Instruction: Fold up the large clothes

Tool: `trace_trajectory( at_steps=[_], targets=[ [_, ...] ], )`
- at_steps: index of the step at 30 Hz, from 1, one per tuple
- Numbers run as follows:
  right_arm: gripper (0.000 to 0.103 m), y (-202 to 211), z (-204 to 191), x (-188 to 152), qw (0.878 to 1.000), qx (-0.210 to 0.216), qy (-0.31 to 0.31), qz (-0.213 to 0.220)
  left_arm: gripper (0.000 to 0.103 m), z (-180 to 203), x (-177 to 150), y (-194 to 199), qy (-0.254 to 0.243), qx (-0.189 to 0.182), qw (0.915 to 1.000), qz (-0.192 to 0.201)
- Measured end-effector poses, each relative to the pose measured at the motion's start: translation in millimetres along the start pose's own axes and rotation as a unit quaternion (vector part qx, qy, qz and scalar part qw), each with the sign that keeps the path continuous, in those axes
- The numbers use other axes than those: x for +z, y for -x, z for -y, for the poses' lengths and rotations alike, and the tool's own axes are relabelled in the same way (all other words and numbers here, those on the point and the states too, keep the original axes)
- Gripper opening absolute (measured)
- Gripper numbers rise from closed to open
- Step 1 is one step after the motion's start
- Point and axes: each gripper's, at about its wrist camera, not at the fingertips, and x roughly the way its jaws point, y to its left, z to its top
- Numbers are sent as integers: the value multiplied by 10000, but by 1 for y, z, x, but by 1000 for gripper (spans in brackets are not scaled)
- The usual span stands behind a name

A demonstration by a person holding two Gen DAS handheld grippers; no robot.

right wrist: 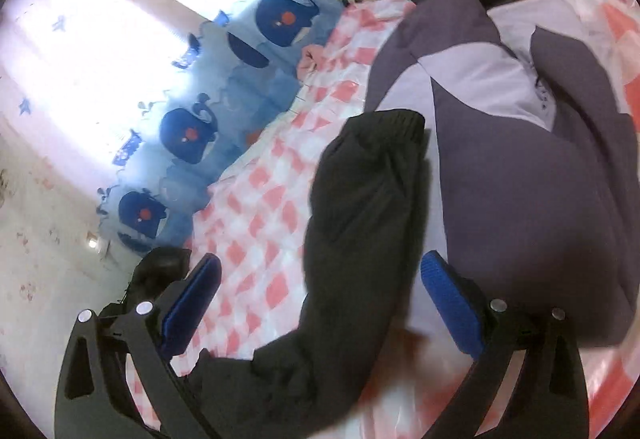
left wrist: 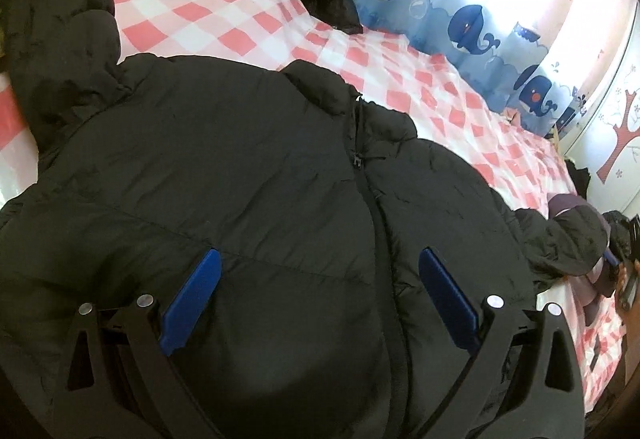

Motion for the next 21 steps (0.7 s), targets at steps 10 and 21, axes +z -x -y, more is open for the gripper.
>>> trace_trajectory(
  at_steps=[10, 21],
  targets=[
    [40, -33, -7, 13, 9986, -354, 355, -189, 95, 2, -4, -4, -82, 90, 9999, -90],
    [5, 0, -73, 3, 9963, 237, 791, 238, 95, 0, -1, 0, 32, 51, 9999, -105]
  ],
)
